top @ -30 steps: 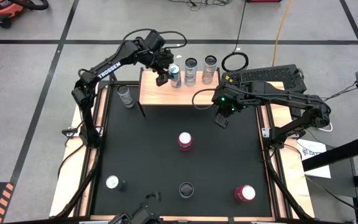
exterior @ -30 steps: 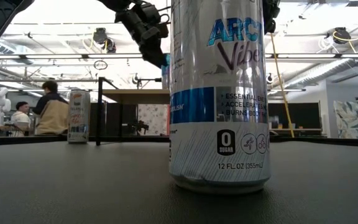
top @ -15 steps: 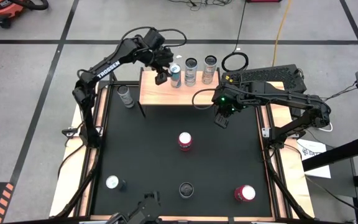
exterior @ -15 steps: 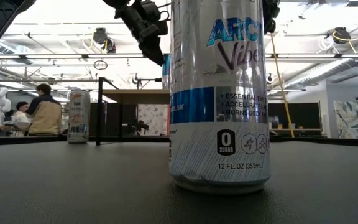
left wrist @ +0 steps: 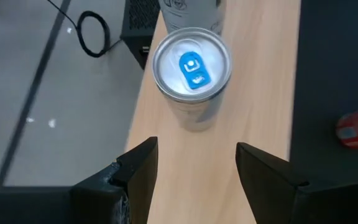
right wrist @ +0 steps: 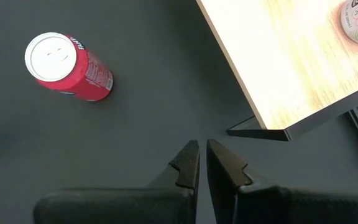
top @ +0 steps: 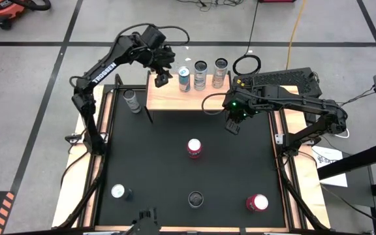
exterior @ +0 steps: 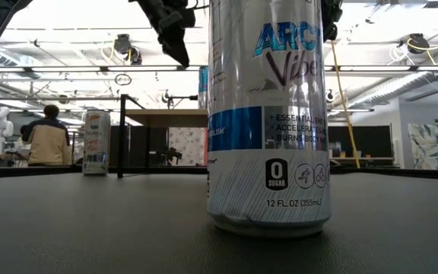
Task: Place canned beverage on shelf
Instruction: Put the top blue soda can on the shelf
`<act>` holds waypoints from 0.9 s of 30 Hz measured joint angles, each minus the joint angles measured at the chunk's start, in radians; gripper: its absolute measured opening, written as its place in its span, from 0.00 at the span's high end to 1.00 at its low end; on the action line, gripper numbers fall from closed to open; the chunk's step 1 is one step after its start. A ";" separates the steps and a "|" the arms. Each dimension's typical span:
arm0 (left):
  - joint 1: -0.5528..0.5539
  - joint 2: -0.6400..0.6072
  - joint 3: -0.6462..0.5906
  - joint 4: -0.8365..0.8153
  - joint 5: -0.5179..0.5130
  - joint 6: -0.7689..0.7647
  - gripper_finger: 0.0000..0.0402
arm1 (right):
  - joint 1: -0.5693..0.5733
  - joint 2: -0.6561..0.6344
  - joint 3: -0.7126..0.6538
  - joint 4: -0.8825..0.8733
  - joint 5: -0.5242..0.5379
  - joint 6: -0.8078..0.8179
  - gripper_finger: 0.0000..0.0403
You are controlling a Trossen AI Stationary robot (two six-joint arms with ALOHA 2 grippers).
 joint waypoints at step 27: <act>-0.186 -0.019 0.000 0.099 0.073 -0.052 0.47 | 0.000 0.000 0.000 -0.001 0.000 0.008 0.97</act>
